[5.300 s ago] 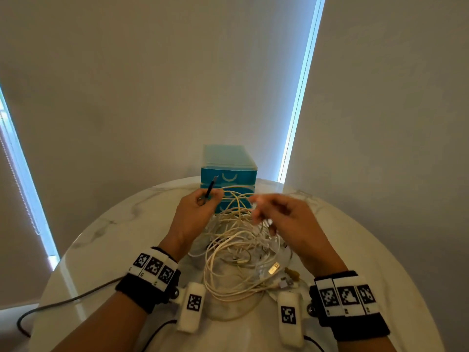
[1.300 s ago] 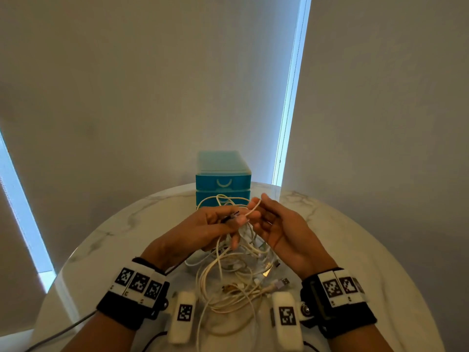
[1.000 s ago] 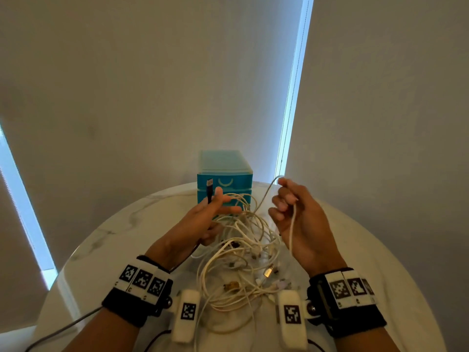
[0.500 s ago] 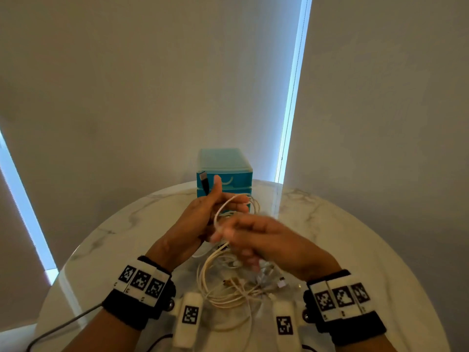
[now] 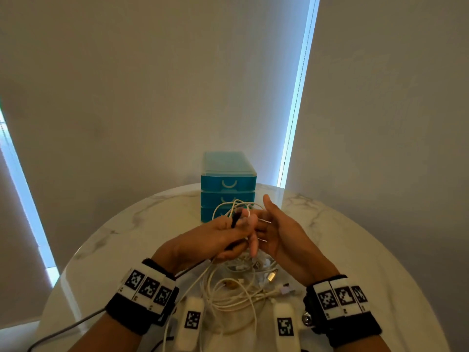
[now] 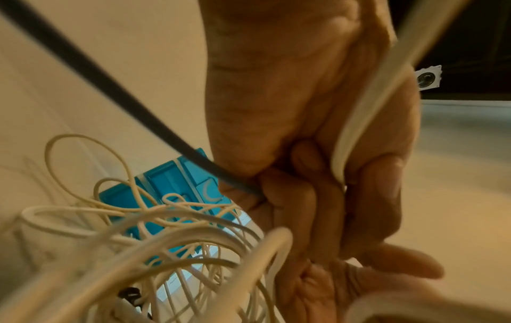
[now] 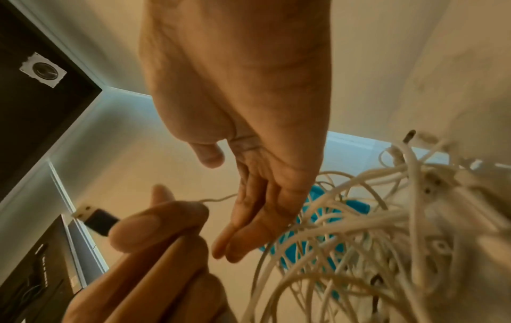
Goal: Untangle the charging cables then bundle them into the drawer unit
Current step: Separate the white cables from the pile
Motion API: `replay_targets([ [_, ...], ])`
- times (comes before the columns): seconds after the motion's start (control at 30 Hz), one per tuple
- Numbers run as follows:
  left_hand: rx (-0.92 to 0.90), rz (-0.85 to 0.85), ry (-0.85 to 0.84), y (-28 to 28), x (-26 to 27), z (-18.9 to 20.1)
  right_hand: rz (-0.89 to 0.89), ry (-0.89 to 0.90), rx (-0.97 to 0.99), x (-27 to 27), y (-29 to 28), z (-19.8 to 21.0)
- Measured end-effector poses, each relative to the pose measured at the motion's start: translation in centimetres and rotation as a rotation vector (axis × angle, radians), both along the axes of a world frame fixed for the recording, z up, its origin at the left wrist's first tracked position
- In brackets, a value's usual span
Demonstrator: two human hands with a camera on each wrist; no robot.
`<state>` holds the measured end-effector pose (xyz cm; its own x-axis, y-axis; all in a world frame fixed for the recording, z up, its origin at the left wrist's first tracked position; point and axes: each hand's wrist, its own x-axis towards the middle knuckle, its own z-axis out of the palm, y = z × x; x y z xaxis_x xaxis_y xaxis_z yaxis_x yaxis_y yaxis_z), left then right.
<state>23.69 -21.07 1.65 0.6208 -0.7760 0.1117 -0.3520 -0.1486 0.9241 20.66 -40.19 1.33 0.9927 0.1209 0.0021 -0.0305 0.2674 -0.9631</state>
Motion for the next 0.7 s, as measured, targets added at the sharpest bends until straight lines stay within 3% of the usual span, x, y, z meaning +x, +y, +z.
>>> replay_targets([
  [0.37, 0.151, -0.048, -0.101, -0.4, 0.1, 0.0, -0.205, -0.109, 0.558, 0.4, -0.5, 0.8],
  [0.43, 0.137, 0.006, -0.111, -0.3, 0.3, 0.0, -0.239, -0.154, 0.479, 0.4, -1.4, 1.0],
  [0.5, 0.072, 0.144, -0.124, -0.2, 0.7, 0.0, -0.248, -0.179, 0.281, 0.2, -1.6, 1.1],
  [0.63, -0.214, 0.5, -0.066, 0.7, 2.5, -0.5, -0.202, -0.105, -0.106, 0.3, -0.1, 0.3],
  [0.7, -0.344, 0.517, 0.02, 1.2, 3.1, -0.5, -0.196, -0.137, -0.226, 0.3, 0.9, 0.0],
])
